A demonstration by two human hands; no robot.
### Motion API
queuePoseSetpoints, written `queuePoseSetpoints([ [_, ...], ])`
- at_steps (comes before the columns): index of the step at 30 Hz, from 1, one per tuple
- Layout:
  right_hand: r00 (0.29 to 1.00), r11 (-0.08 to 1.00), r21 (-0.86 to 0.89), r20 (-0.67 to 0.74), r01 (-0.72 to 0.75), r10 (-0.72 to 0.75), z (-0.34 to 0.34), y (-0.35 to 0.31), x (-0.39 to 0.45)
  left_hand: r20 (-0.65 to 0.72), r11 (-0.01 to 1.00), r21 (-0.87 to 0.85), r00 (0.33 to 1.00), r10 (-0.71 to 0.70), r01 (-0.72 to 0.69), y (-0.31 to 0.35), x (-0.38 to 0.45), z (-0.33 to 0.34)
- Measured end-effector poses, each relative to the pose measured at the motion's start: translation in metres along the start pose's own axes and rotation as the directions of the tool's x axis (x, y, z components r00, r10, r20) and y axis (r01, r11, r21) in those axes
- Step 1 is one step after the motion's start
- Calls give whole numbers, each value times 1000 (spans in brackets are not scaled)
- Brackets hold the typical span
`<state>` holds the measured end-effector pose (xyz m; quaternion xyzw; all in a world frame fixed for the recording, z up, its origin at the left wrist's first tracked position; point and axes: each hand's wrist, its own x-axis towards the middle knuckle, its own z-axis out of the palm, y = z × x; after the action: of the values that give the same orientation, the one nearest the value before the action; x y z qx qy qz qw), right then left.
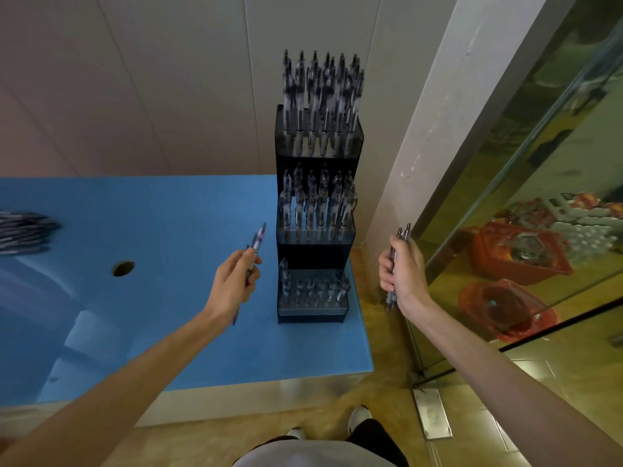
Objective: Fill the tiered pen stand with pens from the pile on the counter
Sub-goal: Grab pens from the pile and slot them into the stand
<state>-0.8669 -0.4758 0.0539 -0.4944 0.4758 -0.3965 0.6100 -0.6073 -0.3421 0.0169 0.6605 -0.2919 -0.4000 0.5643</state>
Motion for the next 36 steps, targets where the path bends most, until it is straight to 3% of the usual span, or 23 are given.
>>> queuePoseSetpoints([
  [6, 988, 975, -159, 14, 153, -153, 2, 4, -3, -8, 994, 46, 995, 102, -101, 2, -5, 5],
  [14, 987, 956, -257, -39, 140, -155, 2, 10, 3, -14, 974, 128, 981, 191, -188, 8, -2, -3],
  [19, 964, 885, -407, -35, 226, -262, 2, 20, 2, -34, 957, 170, 969, 244, -235, 4, -8, -4],
  [27, 933, 865, -349, 121, 360, -340, 10, 21, -2, -104, 937, 206, 946, 308, -283, 2, -3, -3],
  [30, 921, 882, -266, 133, 389, -366, 16, 18, -6, -103, 912, 260, 930, 354, -318, 0, -3, -2],
  [36, 901, 850, -303, 97, 432, -423, 14, 18, -3, -92, 885, 297, 911, 401, -360, 0, 1, 2],
])
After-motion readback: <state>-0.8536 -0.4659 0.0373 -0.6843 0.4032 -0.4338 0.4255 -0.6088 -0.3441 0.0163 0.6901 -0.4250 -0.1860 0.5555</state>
